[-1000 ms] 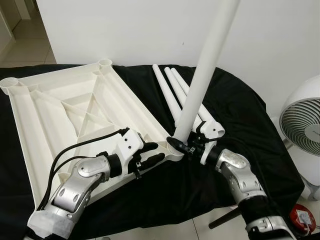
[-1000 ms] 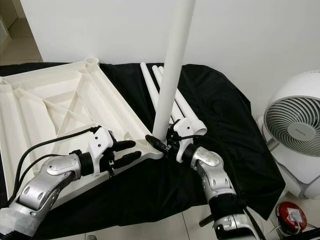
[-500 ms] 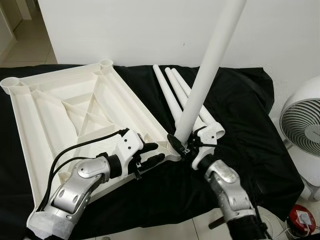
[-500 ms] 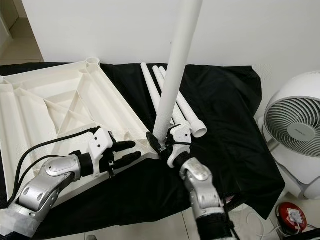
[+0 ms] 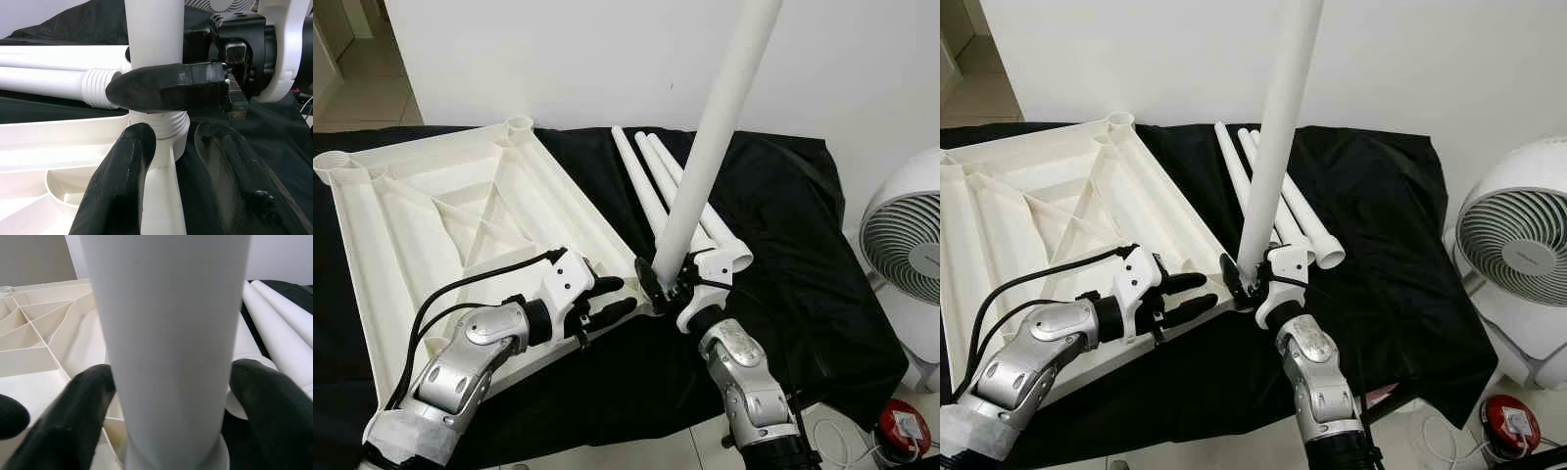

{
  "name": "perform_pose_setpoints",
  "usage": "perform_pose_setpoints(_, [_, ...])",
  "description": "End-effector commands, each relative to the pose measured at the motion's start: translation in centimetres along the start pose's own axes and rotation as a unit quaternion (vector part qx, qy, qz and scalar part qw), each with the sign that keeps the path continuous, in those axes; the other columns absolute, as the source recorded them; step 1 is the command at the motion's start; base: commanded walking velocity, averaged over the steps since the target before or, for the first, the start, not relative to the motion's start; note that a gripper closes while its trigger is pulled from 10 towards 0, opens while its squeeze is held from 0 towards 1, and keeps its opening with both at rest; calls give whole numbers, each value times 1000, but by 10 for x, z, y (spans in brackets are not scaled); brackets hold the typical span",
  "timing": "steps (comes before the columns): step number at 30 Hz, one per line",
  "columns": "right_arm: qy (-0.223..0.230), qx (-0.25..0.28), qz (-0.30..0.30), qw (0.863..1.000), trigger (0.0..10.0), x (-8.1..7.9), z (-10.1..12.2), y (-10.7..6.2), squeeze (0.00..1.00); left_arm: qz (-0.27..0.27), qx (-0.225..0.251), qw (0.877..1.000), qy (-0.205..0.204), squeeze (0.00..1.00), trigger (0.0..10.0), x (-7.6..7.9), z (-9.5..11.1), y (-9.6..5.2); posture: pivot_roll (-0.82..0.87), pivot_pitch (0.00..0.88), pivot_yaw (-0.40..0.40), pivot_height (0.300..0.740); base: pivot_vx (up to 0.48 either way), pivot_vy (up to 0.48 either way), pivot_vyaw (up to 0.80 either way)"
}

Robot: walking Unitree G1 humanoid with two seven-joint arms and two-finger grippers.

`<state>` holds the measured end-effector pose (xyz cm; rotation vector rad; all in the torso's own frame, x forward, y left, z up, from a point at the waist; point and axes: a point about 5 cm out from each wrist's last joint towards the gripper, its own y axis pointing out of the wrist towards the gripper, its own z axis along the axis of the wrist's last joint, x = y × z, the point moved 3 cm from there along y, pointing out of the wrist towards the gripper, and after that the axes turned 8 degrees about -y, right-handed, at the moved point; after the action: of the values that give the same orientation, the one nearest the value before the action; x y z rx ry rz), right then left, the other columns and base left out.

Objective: Building children table

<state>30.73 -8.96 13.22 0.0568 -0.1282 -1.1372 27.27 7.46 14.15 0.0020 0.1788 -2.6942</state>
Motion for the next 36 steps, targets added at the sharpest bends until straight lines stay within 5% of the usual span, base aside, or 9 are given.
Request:
perform_pose_setpoints(1, [0, -2, -1, 1000, 10000, 2, 1, -2, 1000, -23, -7, 1000, -1, 0, 10000, 5, -2, 0, -3, 0, -69, 740, 0, 0, 0])
perform_pose_setpoints(4, [-8, -5, 16, 1000, 10000, 7, 2, -2, 1000, -23, -7, 1000, -1, 0, 10000, 4, -2, 0, -4, 0, -70, 740, 0, 0, 0])
perform_pose_setpoints(5, [-14, -7, 36, 999, 10000, 8, 3, -1, 106, -24, -7, 1000, 0, 0, 10000, 5, -2, 1, -5, 0, -70, 740, 0, 0, 0])
perform_pose_setpoints(12, [-14, -7, 36, 999, 10000, 8, 3, -1, 106, -24, -7, 1000, 0, 0, 10000, 5, -2, 1, -5, 0, -70, 740, 0, 0, 0])
perform_pose_setpoints(13, [-19, -9, 51, 998, 10000, 9, 4, -1, 0, -24, -7, 1000, 0, 0, 10000, 5, -2, 1, -4, 0, -72, 740, 0, 0, 0])
perform_pose_setpoints(14, [-19, -9, 51, 998, 10000, 9, 4, -1, 0, -24, -7, 1000, 0, 0, 10000, 5, -2, 1, -4, 0, -72, 740, 0, 0, 0])
perform_pose_setpoints(17, [-55, -4, 185, 981, 10000, 8, 4, 4, 0, -24, -7, 1000, 0, 0, 10000, 4, -1, 1, 1, 0, -71, 740, 0, 0, 0])
perform_pose_setpoints(23, [-73, -14, 244, 967, 10000, 6, 1, 10, 0, -27, -7, 1000, 2, 0, 10000, 4, -1, 2, 3, 0, -69, 740, 0, 0, 0])
perform_pose_setpoints(36, [-83, -29, 272, 958, 10000, 13, -4, 18, 0, -28, -9, 1000, 0, 0, 10000, 5, 0, -1, 16, 0, -67, 740, 0, 0, 0])
